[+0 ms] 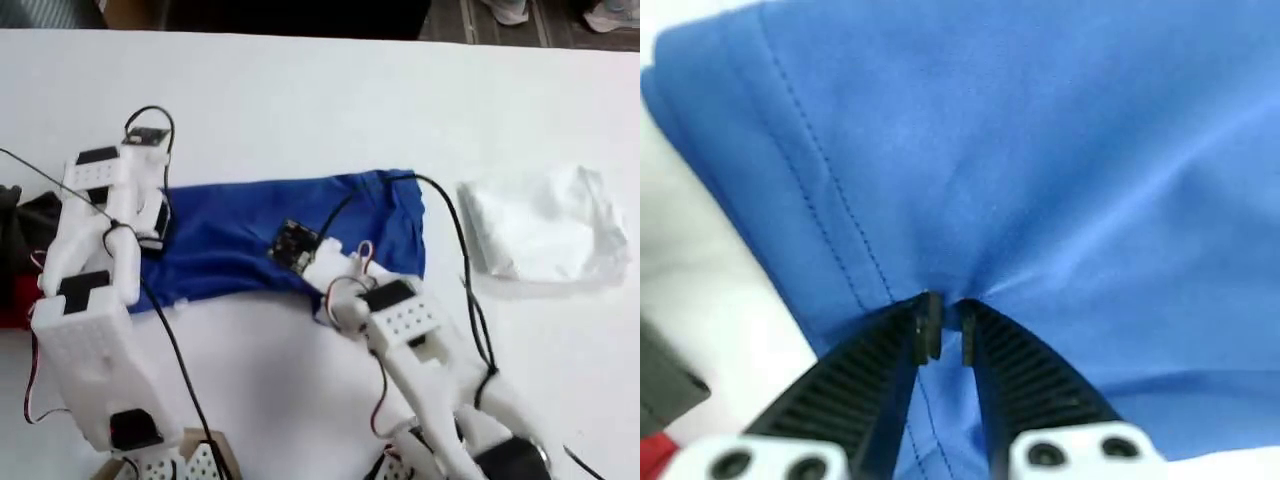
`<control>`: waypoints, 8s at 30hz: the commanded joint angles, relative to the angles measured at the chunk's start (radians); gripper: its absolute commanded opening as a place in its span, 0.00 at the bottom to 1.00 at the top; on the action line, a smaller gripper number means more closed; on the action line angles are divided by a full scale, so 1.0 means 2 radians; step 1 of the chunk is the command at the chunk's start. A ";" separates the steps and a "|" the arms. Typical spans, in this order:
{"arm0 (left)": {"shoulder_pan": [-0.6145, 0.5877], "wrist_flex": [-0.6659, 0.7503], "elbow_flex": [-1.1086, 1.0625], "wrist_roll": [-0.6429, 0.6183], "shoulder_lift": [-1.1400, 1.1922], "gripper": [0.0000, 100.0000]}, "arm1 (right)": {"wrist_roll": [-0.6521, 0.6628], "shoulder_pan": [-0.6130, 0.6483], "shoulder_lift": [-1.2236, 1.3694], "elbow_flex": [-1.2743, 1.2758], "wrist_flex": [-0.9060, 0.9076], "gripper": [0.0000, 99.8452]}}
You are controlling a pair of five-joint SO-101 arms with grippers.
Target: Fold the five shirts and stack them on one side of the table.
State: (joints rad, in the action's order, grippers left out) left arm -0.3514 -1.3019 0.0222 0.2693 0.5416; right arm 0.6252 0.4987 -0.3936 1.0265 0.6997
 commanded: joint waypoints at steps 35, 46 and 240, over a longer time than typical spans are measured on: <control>0.004 0.021 0.013 -0.004 0.007 0.07 | -0.038 0.048 0.020 -0.011 0.036 0.02; 0.004 0.020 0.013 -0.004 0.007 0.07 | -0.037 0.050 0.074 -0.045 0.038 0.02; 0.004 0.020 0.015 -0.003 0.007 0.07 | 0.045 0.021 0.049 -0.055 0.149 0.16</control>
State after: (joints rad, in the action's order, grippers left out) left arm -0.3514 -1.3019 0.0222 0.2693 0.5416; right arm 0.7081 0.5800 -0.3214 0.9206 1.0587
